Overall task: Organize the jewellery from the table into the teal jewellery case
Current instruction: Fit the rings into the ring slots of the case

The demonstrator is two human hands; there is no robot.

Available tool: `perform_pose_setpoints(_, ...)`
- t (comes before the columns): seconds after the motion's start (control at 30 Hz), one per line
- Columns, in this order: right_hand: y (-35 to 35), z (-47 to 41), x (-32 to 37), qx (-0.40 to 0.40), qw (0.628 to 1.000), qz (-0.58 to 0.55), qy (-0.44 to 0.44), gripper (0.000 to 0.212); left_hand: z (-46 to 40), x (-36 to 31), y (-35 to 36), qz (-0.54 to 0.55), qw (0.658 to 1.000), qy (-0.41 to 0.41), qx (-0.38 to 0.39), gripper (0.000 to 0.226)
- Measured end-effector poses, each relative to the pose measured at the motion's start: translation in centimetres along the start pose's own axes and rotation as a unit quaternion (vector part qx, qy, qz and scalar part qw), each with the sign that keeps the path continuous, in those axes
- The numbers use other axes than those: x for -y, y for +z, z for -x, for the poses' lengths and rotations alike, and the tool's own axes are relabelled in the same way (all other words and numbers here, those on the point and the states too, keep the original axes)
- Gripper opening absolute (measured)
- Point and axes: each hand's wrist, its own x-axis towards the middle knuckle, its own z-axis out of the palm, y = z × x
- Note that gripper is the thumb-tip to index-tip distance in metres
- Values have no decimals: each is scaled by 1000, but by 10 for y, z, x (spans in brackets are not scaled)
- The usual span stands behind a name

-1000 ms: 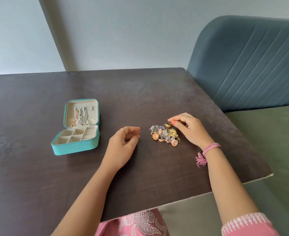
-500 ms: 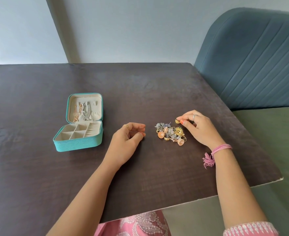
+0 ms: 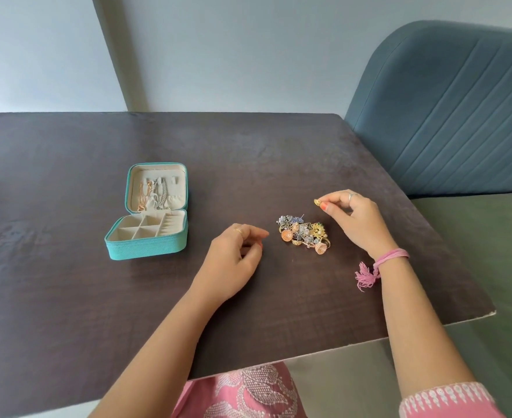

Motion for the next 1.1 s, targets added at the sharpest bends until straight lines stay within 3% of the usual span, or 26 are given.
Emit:
perform_pose_setpoints(0.17,8,-3,49,35,995,28,-91,10,26,3,0,-130,985,103,38,27)
perform_pose_setpoints(0.33,42,-8,86,166,954,190,-165,15,46,3,1,-203,968,125,83,40)
perform_pose_setpoints(0.47,64,-8,93,199,928,245,-197,19,46,3,1,-212,967,121,76,39)
perform_pose_setpoints(0.73,69,-13,89,211,931,238,-182,19,46,2,1,-200,970,112,79,36)
perform_pose_setpoints(0.97,18,-20,73,117,960,225,-121,18,45,0,0,-189,973,102,83,35)
perform_pose_setpoints(1.1,7,-15,68,178,944,259,-104,18,44,1,0,-189,973,105,77,36)
